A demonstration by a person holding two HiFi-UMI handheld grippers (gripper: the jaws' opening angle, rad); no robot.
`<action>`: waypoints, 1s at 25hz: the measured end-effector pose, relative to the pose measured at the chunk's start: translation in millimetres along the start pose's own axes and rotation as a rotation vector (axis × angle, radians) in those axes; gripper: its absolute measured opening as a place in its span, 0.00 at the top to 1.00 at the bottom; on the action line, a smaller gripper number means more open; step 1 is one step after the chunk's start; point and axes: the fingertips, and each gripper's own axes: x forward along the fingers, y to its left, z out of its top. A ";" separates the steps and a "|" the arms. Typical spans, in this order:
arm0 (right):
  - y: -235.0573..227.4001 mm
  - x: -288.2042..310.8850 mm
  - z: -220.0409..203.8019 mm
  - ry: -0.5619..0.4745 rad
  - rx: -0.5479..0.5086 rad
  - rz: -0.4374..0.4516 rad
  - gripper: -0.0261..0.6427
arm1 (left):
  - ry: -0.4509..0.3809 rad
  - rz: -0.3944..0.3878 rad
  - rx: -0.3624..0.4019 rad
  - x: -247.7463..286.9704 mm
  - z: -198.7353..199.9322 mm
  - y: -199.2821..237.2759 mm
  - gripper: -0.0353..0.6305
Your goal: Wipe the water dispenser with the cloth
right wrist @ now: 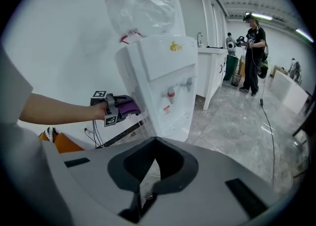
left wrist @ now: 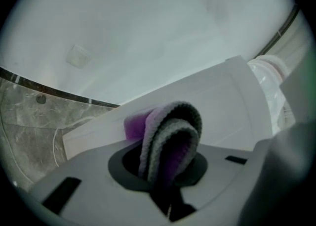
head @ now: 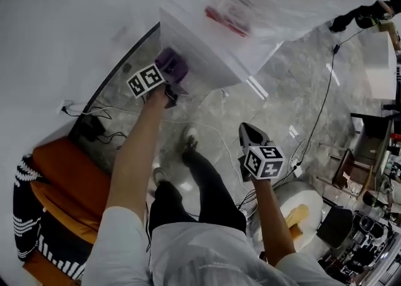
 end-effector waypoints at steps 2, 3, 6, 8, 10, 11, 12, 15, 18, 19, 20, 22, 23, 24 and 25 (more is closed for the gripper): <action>7.8 -17.3 9.6 -0.013 0.001 0.005 0.95 | -0.033 -0.039 0.006 -13.9 10.4 -37.4 0.87; 10.1 -24.7 13.7 -0.020 0.002 0.006 0.95 | -0.050 -0.061 0.011 -20.5 13.2 -56.1 0.87; 11.3 -41.1 22.0 -0.043 0.009 0.001 0.95 | -0.076 -0.124 -0.001 -34.9 10.3 -104.7 0.87; 10.7 -47.3 23.7 -0.054 0.018 -0.004 0.95 | -0.088 -0.179 -0.062 -42.1 5.9 -127.9 0.87; 9.2 -53.7 20.8 -0.062 0.031 -0.010 0.95 | -0.080 -0.225 -0.125 -47.2 -4.1 -145.8 0.87; 7.3 -57.8 16.7 -0.061 0.037 -0.013 0.95 | -0.063 -0.233 -0.138 -48.4 -13.8 -152.7 0.87; 4.3 -61.5 11.3 -0.055 0.042 -0.019 0.95 | -0.041 -0.226 -0.141 -48.3 -25.7 -156.4 0.87; -7.0 -66.7 -5.5 -0.028 0.046 -0.044 0.95 | 0.033 -0.119 -0.173 -41.1 -63.4 -142.9 0.87; -18.2 -61.9 -16.5 -0.010 0.048 -0.069 0.95 | 0.047 -0.032 -0.221 -30.4 -85.3 -113.1 0.87; -21.1 -57.4 -18.5 -0.004 0.049 -0.072 0.95 | 0.036 -0.017 -0.252 -26.8 -88.0 -100.1 0.87; -24.0 -51.9 -19.8 0.004 0.047 -0.072 0.95 | 0.027 0.000 -0.289 -22.5 -91.2 -85.7 0.87; -30.8 -42.5 -22.3 0.026 0.033 -0.068 0.95 | 0.021 0.048 -0.354 -13.1 -103.9 -57.8 0.87; -35.0 -38.8 -24.1 0.039 0.026 -0.067 0.95 | 0.019 0.074 -0.377 -8.8 -112.3 -45.4 0.87; -39.1 -34.9 -26.2 0.050 0.022 -0.067 0.95 | 0.015 0.096 -0.399 -4.6 -119.8 -33.6 0.87; -42.7 -30.2 -28.6 0.059 0.021 -0.068 0.95 | 0.008 0.111 -0.422 -0.5 -125.3 -21.5 0.87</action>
